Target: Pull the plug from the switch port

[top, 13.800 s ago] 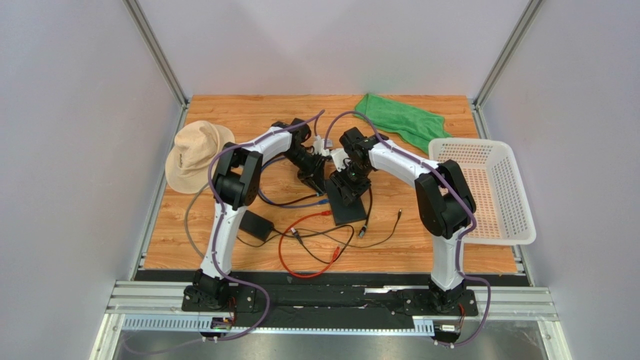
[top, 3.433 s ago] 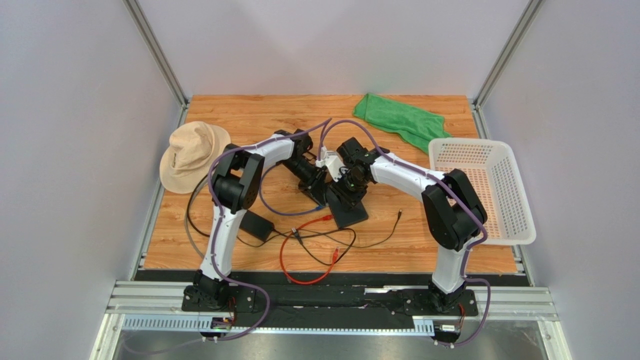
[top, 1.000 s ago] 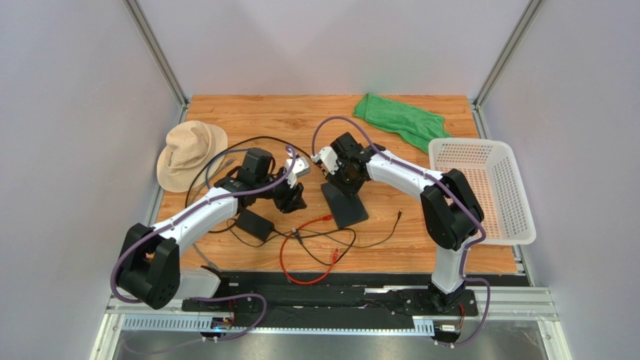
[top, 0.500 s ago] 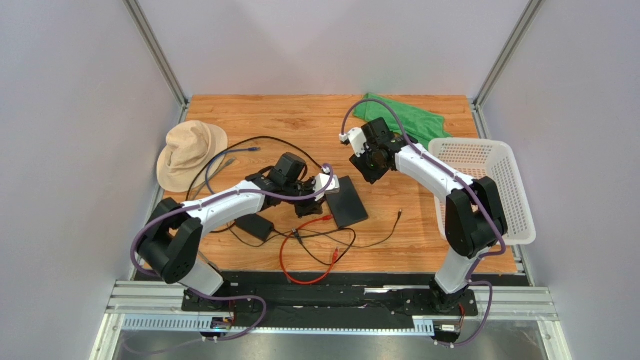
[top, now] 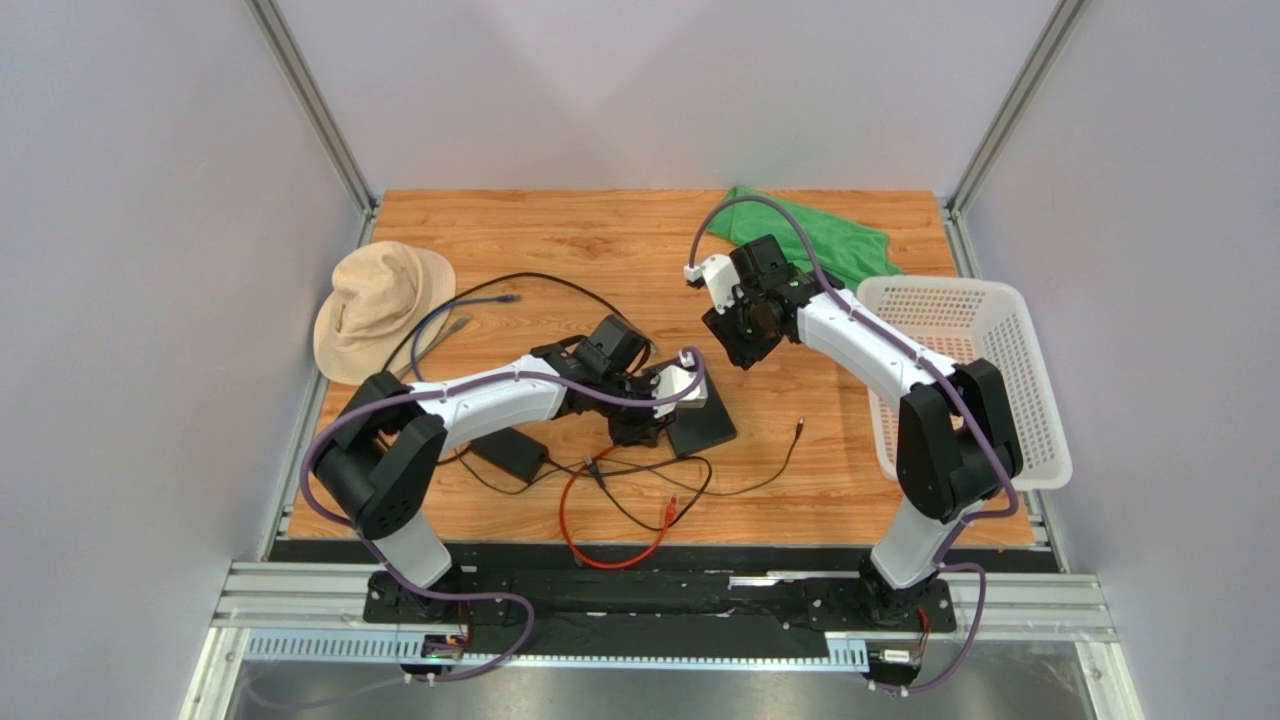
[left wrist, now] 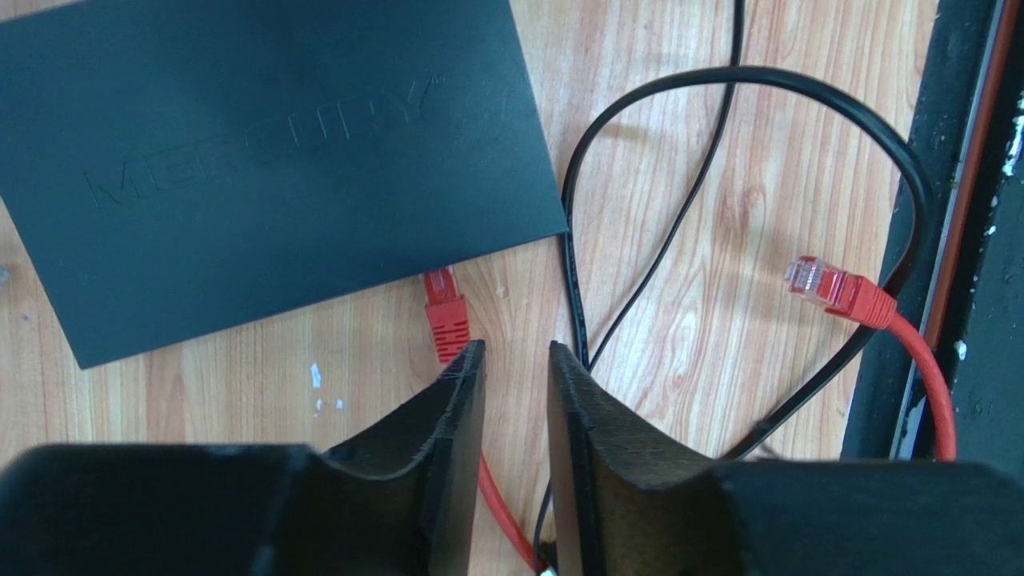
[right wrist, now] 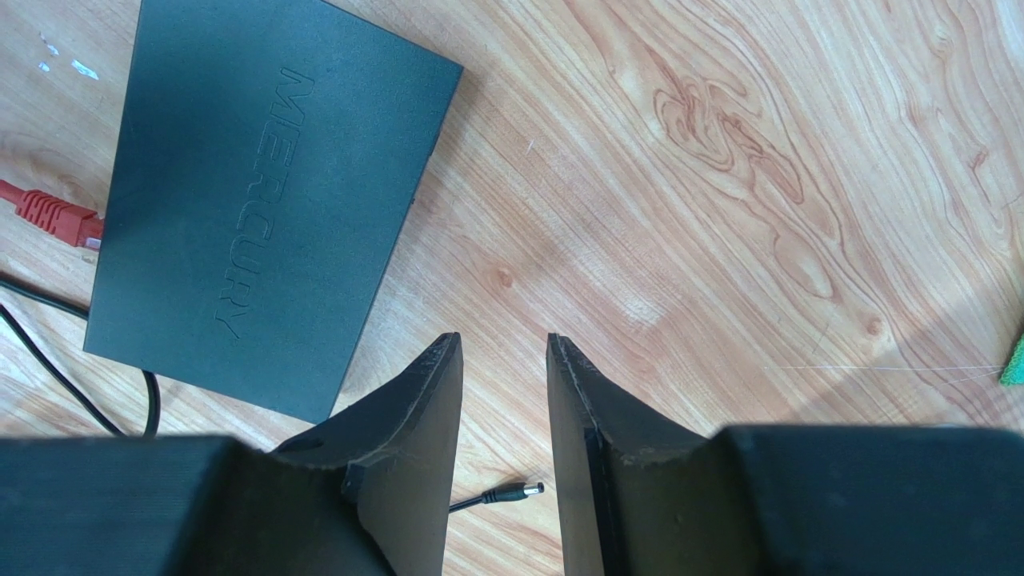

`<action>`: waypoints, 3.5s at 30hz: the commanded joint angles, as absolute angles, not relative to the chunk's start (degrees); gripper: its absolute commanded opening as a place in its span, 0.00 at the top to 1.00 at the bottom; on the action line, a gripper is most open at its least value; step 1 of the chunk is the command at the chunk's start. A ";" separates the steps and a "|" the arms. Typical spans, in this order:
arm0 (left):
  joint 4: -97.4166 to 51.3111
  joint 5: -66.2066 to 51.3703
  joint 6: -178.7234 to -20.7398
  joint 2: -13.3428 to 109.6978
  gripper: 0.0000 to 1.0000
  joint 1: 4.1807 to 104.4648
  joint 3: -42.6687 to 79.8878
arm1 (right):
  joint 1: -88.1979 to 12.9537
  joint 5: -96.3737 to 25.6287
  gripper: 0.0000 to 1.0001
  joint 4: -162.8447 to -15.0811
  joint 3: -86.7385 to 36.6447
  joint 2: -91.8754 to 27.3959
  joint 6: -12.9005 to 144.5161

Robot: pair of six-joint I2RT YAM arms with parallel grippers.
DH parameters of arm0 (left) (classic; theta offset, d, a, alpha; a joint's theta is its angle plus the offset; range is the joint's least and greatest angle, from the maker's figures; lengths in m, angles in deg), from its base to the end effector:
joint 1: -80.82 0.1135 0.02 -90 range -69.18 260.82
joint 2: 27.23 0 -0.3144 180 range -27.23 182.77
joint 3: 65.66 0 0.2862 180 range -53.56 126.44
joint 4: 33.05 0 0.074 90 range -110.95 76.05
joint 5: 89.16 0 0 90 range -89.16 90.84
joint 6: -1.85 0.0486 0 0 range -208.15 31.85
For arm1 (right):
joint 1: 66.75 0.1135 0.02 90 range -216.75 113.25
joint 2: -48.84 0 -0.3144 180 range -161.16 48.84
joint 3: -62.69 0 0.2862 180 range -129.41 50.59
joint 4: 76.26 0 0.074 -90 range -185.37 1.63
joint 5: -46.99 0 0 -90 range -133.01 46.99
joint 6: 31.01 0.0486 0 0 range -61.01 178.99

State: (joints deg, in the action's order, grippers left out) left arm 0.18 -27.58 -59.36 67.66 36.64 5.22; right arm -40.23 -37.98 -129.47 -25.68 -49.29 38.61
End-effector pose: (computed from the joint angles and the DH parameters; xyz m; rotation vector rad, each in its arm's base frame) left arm 0.2502 -0.2754 0.2121 1.6664 1.9345 -0.7392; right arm 0.3579 0.1834 0.2672 -1.0889 2.4394 0.1515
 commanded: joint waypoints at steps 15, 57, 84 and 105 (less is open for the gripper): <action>-1.87 -34.81 -84.79 71.65 0.53 44.60 11.84 | -40.47 -36.16 0.63 -128.88 -25.61 -47.22 38.43; 4.98 -54.43 -87.27 90.72 0.55 49.09 20.97 | -37.13 -12.95 0.67 -134.69 -16.74 -50.03 43.62; 5.42 -60.07 -91.58 96.26 0.56 53.75 23.26 | -36.96 -11.54 0.73 -135.92 -19.64 -52.14 43.26; 6.04 -62.52 -91.66 99.95 0.59 53.75 24.22 | -35.37 -22.80 0.79 -133.02 -21.75 -59.70 43.00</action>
